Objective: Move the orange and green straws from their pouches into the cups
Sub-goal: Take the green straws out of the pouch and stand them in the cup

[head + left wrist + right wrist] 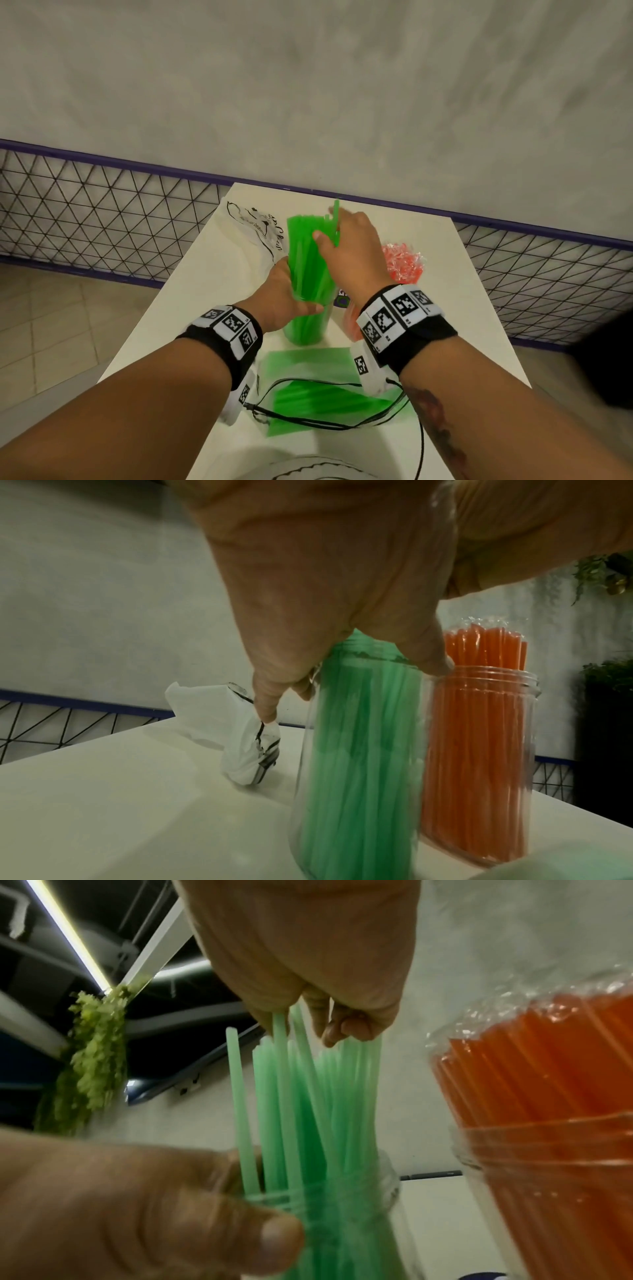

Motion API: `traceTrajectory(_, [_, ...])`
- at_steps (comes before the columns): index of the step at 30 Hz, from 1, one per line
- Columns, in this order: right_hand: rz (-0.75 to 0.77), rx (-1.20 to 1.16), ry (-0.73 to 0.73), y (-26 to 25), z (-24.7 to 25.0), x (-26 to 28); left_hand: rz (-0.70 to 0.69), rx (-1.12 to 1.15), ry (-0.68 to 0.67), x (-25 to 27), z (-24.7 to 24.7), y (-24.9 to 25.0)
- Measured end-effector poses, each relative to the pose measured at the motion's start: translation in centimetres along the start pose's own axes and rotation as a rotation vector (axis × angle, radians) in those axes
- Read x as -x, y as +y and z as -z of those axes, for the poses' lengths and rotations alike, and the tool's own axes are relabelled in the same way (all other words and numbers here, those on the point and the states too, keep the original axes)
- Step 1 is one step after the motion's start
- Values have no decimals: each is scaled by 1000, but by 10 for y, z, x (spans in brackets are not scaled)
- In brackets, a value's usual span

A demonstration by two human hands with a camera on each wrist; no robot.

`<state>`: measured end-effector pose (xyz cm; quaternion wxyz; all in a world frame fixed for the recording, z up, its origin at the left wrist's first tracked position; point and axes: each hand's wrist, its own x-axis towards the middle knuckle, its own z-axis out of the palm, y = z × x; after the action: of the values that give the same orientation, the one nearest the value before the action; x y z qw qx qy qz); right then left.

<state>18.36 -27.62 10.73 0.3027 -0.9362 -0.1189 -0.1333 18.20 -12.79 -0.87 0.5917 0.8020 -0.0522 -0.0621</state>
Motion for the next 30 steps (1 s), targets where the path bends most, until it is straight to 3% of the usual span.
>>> traceTrajectory(2, [-1,-119,135,-4,5,2,1,3,2,1,1,1])
traceTrajectory(5, [201,-141,288,-10,13,3,-12,15,-8,3,1,4])
traceTrajectory(6, [272,-65,258,-11,14,2,-10,12,-12,4,2,7])
traceTrajectory(8, [339,119,62,-10,12,0,-13,11,-24,5,4,10])
traceTrajectory(10, [262,275,-191,-4,7,2,4,12,-45,6,5,15])
traceTrajectory(12, [187,280,-248,-1,6,3,19,-10,-37,8,3,15])
traceTrajectory(13, [192,241,-194,0,7,4,36,-13,-8,11,2,16])
traceTrajectory(16, [368,131,145,-2,12,21,122,10,82,25,-5,8])
traceTrajectory(18, [456,24,233,-6,11,44,233,-28,101,38,-9,1])
traceTrajectory(20, [525,-19,47,-4,3,75,329,-58,63,52,-9,-12])
traceTrajectory(22, [573,16,-317,12,-15,108,348,-108,43,66,-7,-27])
traceTrajectory(25, [605,232,-728,45,-48,144,229,-254,9,92,-8,-40])
traceTrajectory(27, [614,309,-800,57,-61,152,151,-358,-91,103,-12,-43])
traceTrajectory(30, [573,327,-770,63,-73,149,132,-459,-238,105,-16,-42])
